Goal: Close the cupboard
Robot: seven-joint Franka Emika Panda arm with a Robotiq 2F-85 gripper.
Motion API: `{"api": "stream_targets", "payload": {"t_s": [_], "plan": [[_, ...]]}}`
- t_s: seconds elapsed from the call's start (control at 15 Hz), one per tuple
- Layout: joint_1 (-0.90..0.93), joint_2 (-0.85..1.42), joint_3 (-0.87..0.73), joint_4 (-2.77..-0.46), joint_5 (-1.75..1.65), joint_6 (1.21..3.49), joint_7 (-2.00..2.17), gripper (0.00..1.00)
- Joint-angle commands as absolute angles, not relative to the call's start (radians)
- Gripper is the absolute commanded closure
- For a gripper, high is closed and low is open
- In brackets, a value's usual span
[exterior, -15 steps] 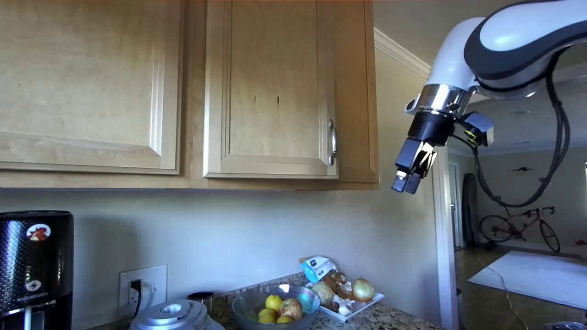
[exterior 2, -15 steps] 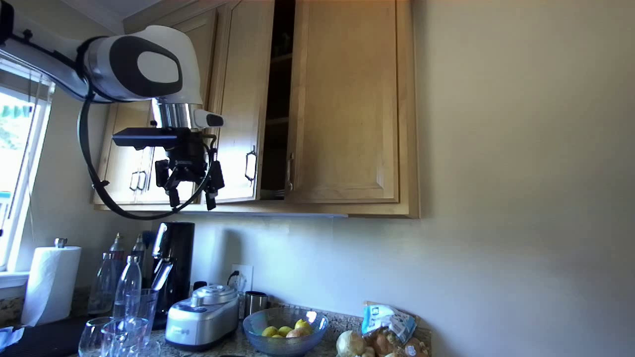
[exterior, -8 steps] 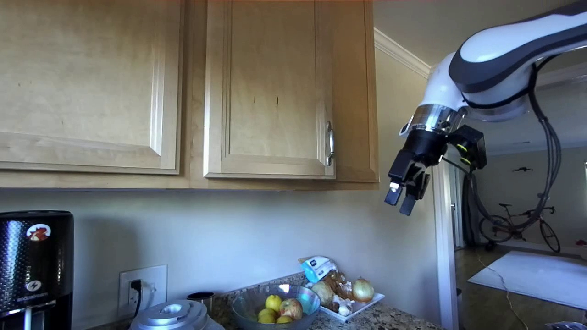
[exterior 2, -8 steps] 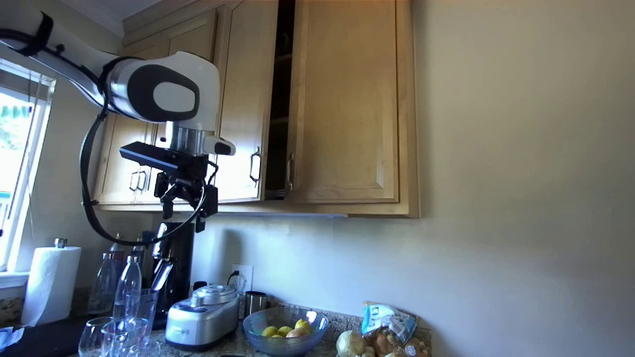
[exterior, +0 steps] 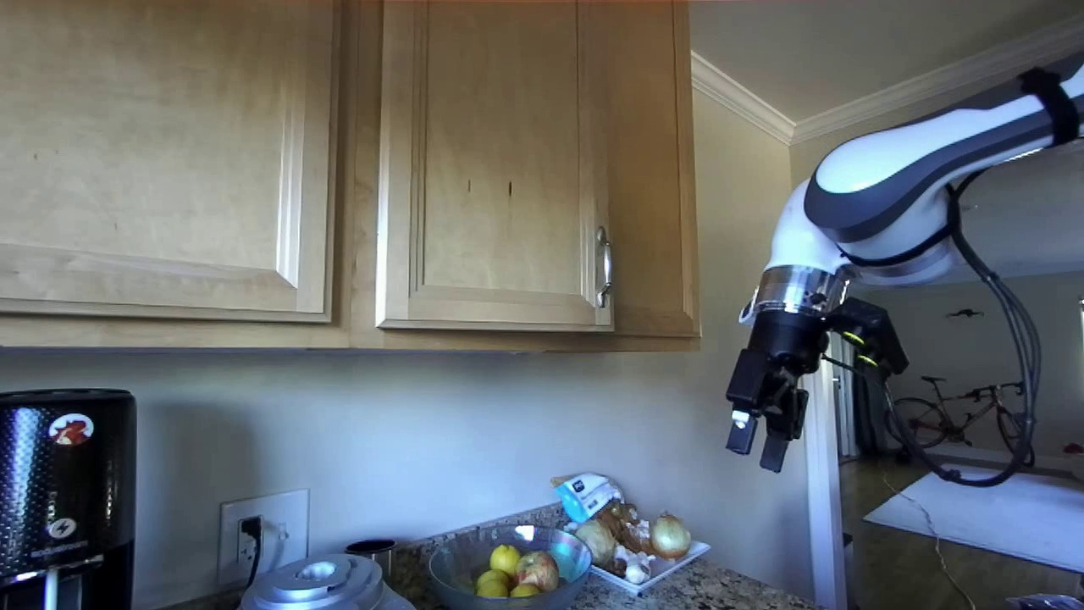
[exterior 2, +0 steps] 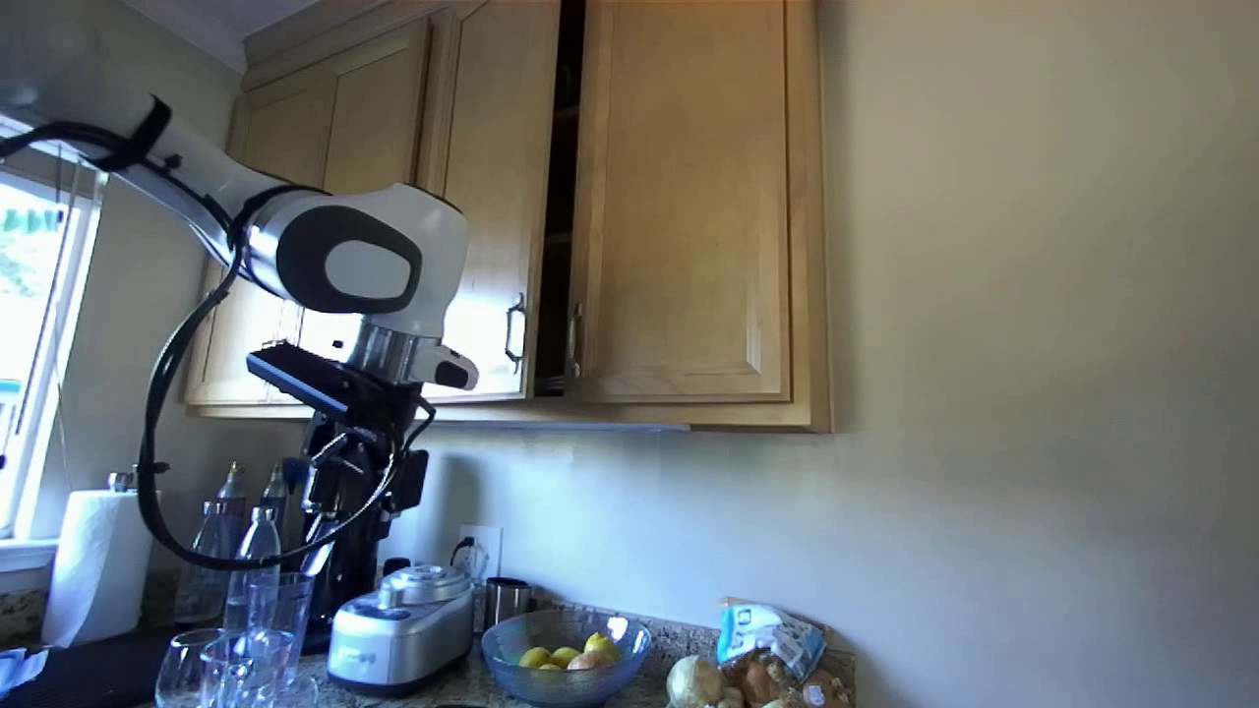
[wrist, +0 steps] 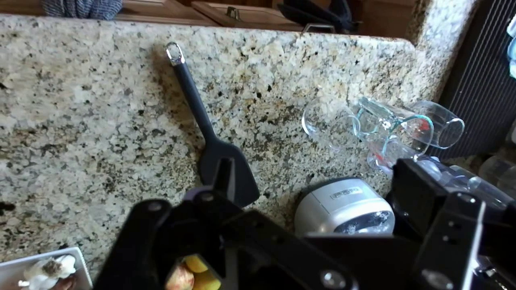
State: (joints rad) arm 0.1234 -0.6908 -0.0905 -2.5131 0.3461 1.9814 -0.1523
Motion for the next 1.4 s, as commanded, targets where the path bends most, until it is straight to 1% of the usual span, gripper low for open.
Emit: {"api": "stream_targets", "payload": {"t_s": [0.0,1.33], "plan": [[0.095,-0.690,-0.086,-2.535,0.343,1.956,-0.150,0.00],[0.099,-0.672,-0.075,-2.524,0.349,1.976,-0.157,0.00]]}}
